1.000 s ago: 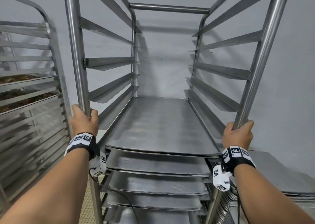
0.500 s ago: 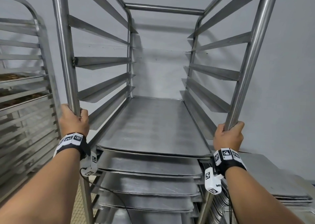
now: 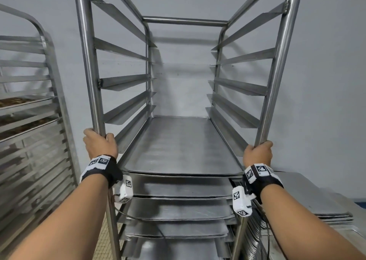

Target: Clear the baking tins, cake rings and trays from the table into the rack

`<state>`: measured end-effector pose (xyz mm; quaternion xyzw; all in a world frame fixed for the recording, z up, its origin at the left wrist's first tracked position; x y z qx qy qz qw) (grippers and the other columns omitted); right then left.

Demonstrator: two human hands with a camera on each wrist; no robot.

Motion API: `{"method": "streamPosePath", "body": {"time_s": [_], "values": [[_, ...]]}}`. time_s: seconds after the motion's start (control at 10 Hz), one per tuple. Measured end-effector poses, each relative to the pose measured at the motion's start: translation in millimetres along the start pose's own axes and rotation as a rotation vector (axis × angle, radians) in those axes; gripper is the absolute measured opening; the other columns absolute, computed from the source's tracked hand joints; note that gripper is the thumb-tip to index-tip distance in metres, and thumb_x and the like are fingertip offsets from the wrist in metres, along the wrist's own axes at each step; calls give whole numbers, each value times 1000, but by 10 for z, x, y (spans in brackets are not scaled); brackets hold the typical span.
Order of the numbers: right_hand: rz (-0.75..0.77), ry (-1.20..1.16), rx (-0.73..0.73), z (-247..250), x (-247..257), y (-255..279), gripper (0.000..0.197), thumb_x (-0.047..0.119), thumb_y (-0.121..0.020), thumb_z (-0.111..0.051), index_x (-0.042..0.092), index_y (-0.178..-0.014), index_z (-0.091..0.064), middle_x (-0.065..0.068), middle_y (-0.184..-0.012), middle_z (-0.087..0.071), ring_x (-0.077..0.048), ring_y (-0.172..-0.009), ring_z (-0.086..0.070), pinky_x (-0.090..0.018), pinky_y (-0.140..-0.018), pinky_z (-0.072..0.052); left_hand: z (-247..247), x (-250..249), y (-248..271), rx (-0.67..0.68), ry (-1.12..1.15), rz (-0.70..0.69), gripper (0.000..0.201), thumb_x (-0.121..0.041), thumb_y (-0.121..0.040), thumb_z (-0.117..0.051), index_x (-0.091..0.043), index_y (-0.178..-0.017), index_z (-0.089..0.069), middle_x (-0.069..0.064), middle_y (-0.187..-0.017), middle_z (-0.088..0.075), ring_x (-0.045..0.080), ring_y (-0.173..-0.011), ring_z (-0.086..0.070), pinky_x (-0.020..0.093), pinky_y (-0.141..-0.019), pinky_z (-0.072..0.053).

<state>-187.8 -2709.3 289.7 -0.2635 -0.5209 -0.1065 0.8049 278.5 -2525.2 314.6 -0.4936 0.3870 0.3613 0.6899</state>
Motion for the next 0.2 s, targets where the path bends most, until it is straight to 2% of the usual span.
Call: {"method": "streamPosePath", "body": {"time_s": [0.1, 0.2], "values": [[-68, 52, 121, 0, 20, 24, 67, 20, -82, -69, -1, -135, -35, -27, -131, -49, -47, -118, -50, -53, -99, -45, 77, -167, 91, -83, 88, -29, 73, -15, -83, -64, -12, -147, -29, 22, -146, -30, 43, -129, -36, 50, -107, -31], [43, -36, 113, 208, 299, 130, 79, 32, -79, -76, 6, -143, -39, -20, -140, -45, -41, -128, -43, -52, -107, -39, 236, -410, 269, -103, 170, -233, 81, -14, -81, -67, -19, -150, -25, 15, -151, -26, 35, -137, -29, 49, -114, -22]]}}
Point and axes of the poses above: each hand's wrist, its own y-axis away from the middle knuckle, its own z-axis out of the back of the hand, x = y × z, the point moved 7 cm from there along -y, towards the middle knuckle
